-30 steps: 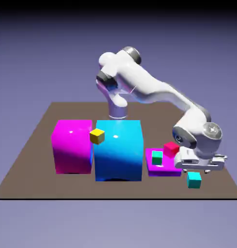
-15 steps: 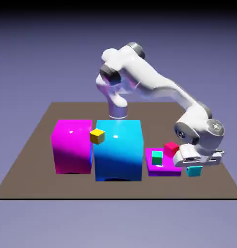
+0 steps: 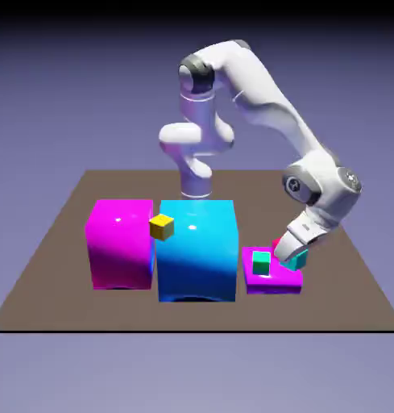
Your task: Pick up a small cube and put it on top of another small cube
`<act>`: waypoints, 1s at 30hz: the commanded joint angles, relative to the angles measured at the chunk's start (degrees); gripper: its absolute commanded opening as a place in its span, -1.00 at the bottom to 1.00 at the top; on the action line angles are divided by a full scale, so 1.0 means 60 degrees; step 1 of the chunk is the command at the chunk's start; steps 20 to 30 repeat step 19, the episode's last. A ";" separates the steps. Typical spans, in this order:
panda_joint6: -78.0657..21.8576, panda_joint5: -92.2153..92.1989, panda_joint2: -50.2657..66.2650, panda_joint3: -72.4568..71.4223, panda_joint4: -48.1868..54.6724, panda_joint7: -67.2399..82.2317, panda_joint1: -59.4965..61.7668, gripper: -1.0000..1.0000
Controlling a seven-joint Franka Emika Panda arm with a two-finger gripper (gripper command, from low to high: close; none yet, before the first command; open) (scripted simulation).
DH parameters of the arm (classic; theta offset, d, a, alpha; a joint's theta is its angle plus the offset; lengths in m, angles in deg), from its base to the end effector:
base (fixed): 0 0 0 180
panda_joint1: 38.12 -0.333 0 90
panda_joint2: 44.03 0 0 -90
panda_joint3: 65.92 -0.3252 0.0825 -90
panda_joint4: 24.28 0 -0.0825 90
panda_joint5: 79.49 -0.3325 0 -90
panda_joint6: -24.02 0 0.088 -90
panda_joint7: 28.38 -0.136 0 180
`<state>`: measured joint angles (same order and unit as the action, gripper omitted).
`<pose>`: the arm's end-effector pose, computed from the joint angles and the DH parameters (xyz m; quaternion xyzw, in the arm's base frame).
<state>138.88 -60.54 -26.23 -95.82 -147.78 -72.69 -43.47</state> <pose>0.4037 0.2509 0.2665 0.9780 0.0271 -0.1176 0.1700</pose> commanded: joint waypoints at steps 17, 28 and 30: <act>0.1725 0.0151 -0.1698 0.2003 -0.2581 0.3568 -0.1291 1.00; 0.0896 -0.0238 -0.2179 0.1858 -0.2172 0.3857 -0.1330 1.00; 0.0896 -0.0238 -0.2179 0.1858 -0.2172 0.3857 -0.1330 1.00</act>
